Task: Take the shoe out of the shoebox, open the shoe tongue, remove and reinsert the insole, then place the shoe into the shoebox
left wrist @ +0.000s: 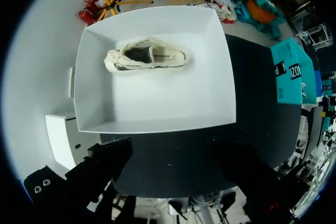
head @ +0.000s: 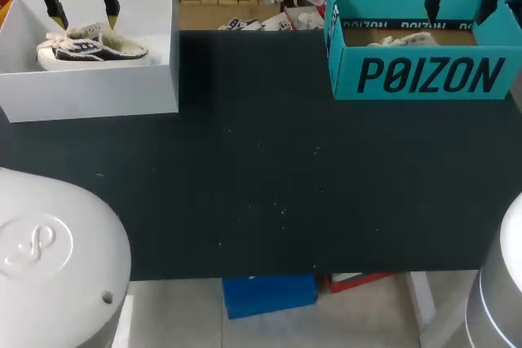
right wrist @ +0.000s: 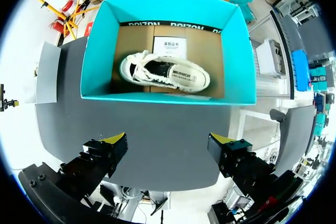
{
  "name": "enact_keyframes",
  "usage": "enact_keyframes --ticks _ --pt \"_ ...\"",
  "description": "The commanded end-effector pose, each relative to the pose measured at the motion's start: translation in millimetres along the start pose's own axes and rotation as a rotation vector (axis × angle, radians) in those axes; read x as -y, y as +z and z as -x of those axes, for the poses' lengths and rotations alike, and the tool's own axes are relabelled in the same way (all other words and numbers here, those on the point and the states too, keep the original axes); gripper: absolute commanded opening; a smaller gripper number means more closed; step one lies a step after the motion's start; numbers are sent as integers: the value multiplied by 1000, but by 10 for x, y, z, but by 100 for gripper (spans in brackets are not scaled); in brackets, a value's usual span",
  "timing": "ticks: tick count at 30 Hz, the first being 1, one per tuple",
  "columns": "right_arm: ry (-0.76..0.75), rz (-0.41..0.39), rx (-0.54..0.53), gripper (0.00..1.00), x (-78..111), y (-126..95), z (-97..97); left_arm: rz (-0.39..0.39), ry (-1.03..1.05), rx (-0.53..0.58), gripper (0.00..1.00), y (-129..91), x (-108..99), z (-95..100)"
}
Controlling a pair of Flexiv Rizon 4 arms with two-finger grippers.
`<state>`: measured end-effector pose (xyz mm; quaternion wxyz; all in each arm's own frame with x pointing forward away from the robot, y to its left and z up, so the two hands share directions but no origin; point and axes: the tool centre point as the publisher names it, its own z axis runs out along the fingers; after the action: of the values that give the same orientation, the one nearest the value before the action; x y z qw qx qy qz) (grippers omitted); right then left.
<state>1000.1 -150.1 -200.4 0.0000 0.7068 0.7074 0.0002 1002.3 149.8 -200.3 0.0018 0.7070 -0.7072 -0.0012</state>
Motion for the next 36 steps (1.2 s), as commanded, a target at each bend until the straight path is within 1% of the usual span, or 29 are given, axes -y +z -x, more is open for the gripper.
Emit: enact_keyframes --ticks 1,3,7,10,11,13,15,17,19,21,24,25,26,28,29,30,32,36 --pt "0 0 0 100 0 0 0 0 0 0 100 0 0 0" --pt "0 0 0 100 0 0 0 -6 48 -13 100 12 13 40" --pt "0 0 0 100 0 0 0 41 111 1 100 40 19 114" --pt "0 0 0 100 0 0 0 76 198 5 100 68 37 165" --pt "0 0 0 100 0 0 0 83 247 3 100 72 48 181" --pt "0 0 0 100 0 0 0 106 325 35 100 89 79 214" --pt "0 0 0 100 0 0 0 106 429 37 100 94 108 237" --pt "0 0 0 100 0 0 0 103 544 79 100 98 145 271" --pt "0 0 0 100 0 0 0 101 666 89 100 118 188 310" --pt "0 0 0 100 0 0 0 86 768 105 100 139 242 358" --pt "0 0 0 100 0 0 0 38 962 119 100 143 314 425" --pt "0 0 0 100 0 0 0 11 1041 105 100 140 318 439" --pt "0 0 0 100 0 0 0 4 1073 70 100 139 336 462" --pt "0 0 0 100 0 0 0 -37 1153 55 100 147 404 510" --pt "0 0 0 100 0 0 0 -45 1178 45 100 163 437 534" --pt "0 0 0 100 0 0 0 -68 1198 36 100 177 482 556" --pt "0 0 0 100 0 0 0 -89 1193 28 100 182 582 603" --pt "0 0 0 100 0 0 0 -89 1193 28 100 182 582 603"
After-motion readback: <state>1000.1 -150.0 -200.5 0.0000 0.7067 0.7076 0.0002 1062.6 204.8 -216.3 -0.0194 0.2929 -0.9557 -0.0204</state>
